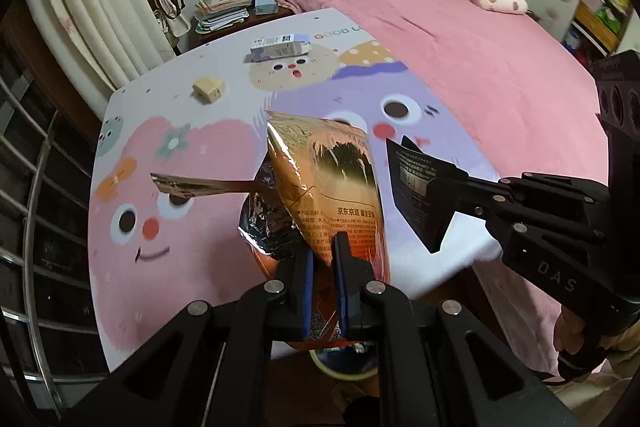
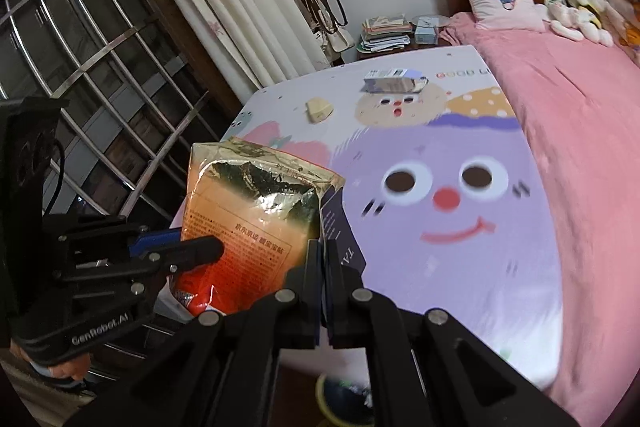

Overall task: Collect trash
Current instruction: 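Carry the orange bag and black box down toward the bin, then open both tools over the bin to drop the bag and box, then raise both tools back over the bed, then grasp the beige crumpled paper with the left tool while the right tool grasps the white-purple box, then carry the beige paper and white-purple box down toward the bin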

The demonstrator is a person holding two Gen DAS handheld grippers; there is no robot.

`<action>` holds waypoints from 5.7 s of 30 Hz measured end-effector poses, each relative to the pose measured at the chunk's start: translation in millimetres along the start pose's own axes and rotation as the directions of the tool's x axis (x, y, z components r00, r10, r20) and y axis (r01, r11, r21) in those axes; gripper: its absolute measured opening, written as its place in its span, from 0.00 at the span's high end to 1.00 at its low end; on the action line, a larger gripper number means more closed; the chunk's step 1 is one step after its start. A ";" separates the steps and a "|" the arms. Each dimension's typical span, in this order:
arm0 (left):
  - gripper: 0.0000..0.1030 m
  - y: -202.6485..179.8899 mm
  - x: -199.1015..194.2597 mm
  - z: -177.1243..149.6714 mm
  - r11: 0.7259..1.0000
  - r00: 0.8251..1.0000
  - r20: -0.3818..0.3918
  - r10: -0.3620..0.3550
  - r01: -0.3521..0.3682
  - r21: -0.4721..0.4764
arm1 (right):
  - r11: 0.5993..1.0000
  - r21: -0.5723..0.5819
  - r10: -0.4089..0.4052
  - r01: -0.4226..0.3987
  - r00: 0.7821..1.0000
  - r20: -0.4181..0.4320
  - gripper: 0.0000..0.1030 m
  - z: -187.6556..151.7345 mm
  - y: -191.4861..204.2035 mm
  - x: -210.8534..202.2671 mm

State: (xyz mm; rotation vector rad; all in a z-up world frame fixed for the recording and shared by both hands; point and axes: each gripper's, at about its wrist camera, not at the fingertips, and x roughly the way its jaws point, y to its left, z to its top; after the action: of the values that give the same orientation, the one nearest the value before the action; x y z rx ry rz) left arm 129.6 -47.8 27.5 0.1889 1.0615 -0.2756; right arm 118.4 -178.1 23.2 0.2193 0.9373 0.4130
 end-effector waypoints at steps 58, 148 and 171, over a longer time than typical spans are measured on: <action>0.14 -12.5 301.2 -285.9 0.968 0.951 -0.304 0.056 -0.126 -0.216 | 0.980 0.157 -0.047 0.123 0.908 -0.417 0.63 -313.8 -103.5 246.1; 0.15 207.8 309.0 235.9 0.682 0.951 -0.281 0.127 -0.289 -0.672 | 0.896 -0.434 -0.018 -0.092 0.970 -0.243 0.63 279.7 -134.4 327.9; 0.56 186.3 289.3 216.5 0.706 0.953 -0.210 0.218 -0.303 -0.641 | 0.898 -0.412 0.058 -0.156 0.969 -0.240 0.65 256.7 -112.8 287.0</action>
State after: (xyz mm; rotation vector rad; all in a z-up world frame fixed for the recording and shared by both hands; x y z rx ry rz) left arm 500.5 29.6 -119.8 -0.3027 1.1753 0.3952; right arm 505.6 -155.9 -79.5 -0.1838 1.0310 0.7470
